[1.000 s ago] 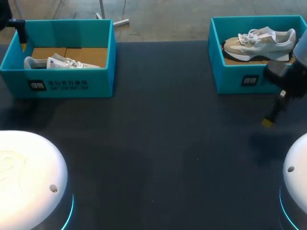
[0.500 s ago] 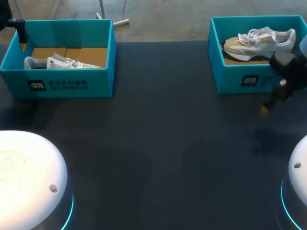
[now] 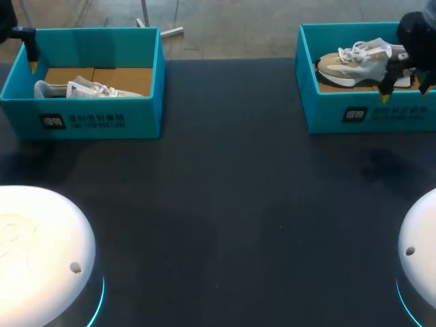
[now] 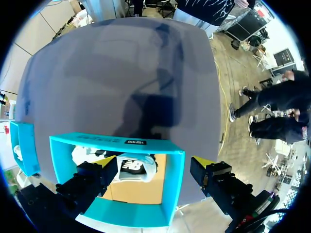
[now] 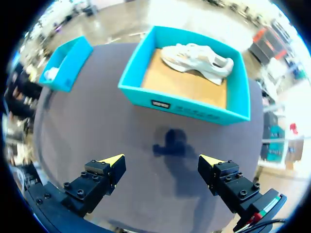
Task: Take the shoe out of the shoebox, open the shoe tongue, remove and reinsert the insole, then place the shoe into the shoebox
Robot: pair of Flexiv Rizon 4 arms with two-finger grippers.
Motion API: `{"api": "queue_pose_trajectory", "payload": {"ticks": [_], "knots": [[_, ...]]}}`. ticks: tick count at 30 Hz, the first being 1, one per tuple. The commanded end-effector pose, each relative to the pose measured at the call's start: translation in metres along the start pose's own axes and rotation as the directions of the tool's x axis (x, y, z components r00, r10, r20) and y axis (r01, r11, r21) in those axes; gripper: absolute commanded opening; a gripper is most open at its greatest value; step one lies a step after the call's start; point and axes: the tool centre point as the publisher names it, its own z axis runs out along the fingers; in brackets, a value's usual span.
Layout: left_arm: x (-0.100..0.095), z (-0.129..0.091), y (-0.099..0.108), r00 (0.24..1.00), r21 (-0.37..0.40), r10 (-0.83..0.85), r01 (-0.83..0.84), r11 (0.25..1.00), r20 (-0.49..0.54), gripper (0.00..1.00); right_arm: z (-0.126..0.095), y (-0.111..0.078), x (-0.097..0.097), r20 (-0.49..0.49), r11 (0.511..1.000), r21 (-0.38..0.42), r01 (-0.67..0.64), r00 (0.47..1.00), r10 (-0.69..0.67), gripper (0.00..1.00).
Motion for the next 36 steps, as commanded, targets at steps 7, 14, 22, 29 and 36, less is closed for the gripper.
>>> {"api": "queue_pose_trajectory", "payload": {"ticks": [7, 14, 22, 29, 36], "knots": [[0.0, 0.0, -0.001, 1.0, -0.003, 0.0, 0.0, 1.0, -0.002, 1.0, 0.0, 0.008, 0.009, 0.119, 0.99, 0.068, -0.121, 0.986, 0.113, 1.0], [0.0, 0.0, -0.001, 1.0, -0.003, 0.0, 0.0, 1.0, -0.002, 1.0, 0.018, 0.041, 0.004, 0.152, 0.962, 0.042, -0.271, 0.953, 0.262, 1.0], [0.0, 0.0, -0.001, 1.0, -0.003, 0.0, 0.0, 1.0, -0.002, 1.0, 0.027, 0.118, -0.021, 0.303, 0.944, 0.015, -0.329, 0.902, 0.309, 1.0], [0.0, 0.0, -0.001, 1.0, -0.003, 0.0, 0.0, 1.0, -0.002, 1.0, 0.03, 0.144, -0.044, 0.319, 0.935, 0.012, -0.353, 0.888, 0.332, 1.0], [0.0, 0.0, -0.001, 1.0, -0.003, 0.0, 0.0, 1.0, -0.002, 1.0, 0.03, 0.144, -0.044, 0.319, 0.935, 0.012, -0.353, 0.888, 0.332, 1.0]]}}
